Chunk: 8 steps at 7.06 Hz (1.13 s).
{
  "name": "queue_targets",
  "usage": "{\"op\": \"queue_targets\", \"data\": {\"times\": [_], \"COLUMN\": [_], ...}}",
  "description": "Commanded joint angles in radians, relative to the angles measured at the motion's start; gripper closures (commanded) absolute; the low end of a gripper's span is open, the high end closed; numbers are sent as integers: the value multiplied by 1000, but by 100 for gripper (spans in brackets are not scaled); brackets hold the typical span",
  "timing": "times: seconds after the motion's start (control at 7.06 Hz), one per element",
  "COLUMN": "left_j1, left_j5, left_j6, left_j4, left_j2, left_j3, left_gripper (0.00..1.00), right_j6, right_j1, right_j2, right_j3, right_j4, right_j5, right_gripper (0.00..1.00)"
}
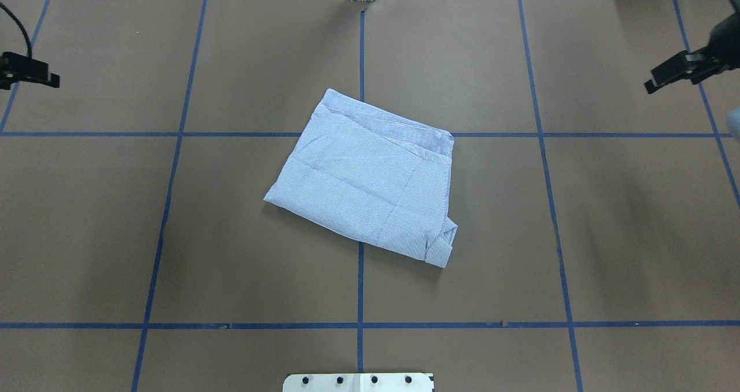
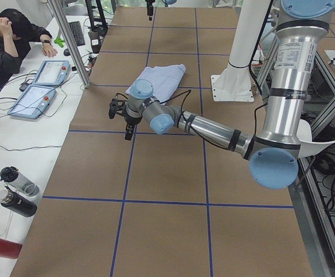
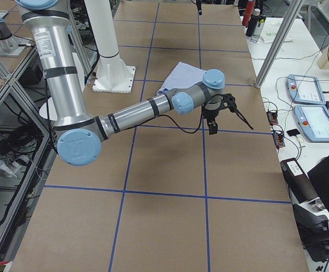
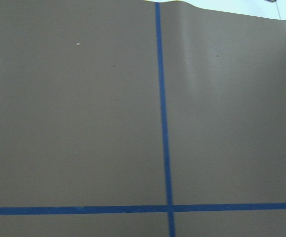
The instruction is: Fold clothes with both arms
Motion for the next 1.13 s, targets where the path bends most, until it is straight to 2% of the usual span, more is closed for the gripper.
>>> {"op": "queue_targets", "data": {"times": [0.0, 0.28, 0.43, 0.57, 0.71, 0.85, 0.99], "left_j1": [-111, -105, -105, -111, -112, -138, -161], "left_j5": [-22, -38, -23, -21, -19, -23, -27], "left_j6": [244, 254, 246, 252, 260, 266, 365], "left_j4": [4, -18, -13, -13, -9, 26, 186], "left_j2": [106, 102, 116, 142, 169, 170, 161], "left_j3": [5, 7, 30, 33, 44, 41, 6], "left_gripper": [1, 1, 1, 1, 1, 1, 1], "right_j6": [-165, -168, -167, -171, -164, -156, -155], "right_j1": [146, 172, 194, 192, 191, 191, 191], "right_j2": [-147, -191, -252, -275, -271, -268, -266], "right_j3": [-8, -8, 16, 3, 3, -14, -28], "right_j4": [4, 6, 7, 3, 4, -3, -11], "right_j5": [44, 56, 35, -81, -128, -120, -93], "right_gripper": [0, 0, 0, 0, 0, 0, 0]}}
